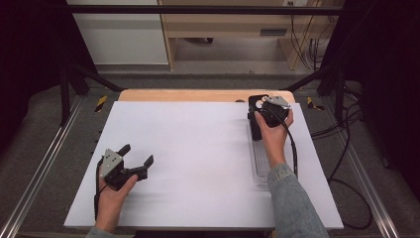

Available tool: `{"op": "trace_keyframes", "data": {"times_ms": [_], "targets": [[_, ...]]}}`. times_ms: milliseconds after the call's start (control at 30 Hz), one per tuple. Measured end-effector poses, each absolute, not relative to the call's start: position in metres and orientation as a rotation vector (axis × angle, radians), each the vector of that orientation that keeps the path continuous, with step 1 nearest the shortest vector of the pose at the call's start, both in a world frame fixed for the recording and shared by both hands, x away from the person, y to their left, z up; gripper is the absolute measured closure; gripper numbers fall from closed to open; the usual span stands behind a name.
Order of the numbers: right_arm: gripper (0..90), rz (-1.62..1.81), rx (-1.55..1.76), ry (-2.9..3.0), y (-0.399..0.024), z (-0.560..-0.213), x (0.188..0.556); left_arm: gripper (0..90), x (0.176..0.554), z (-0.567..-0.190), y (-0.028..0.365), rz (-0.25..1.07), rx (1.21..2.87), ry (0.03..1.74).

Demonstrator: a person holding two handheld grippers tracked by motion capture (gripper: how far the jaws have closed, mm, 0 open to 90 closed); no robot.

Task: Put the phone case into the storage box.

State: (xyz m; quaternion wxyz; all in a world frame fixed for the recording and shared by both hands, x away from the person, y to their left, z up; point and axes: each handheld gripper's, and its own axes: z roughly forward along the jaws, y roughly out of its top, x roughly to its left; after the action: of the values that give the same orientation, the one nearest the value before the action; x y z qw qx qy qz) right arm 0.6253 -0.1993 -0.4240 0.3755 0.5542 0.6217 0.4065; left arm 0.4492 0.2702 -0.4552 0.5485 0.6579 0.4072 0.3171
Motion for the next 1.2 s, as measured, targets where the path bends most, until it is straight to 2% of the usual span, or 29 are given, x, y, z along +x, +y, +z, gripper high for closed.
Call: {"op": "trace_keyframes", "data": {"times_ms": [1200], "targets": [[7.8,1.143,1.403,1.642,-0.207,-0.408,0.609,3.3,0.447,-0.453,0.276,0.767,1.575,0.935]]}}
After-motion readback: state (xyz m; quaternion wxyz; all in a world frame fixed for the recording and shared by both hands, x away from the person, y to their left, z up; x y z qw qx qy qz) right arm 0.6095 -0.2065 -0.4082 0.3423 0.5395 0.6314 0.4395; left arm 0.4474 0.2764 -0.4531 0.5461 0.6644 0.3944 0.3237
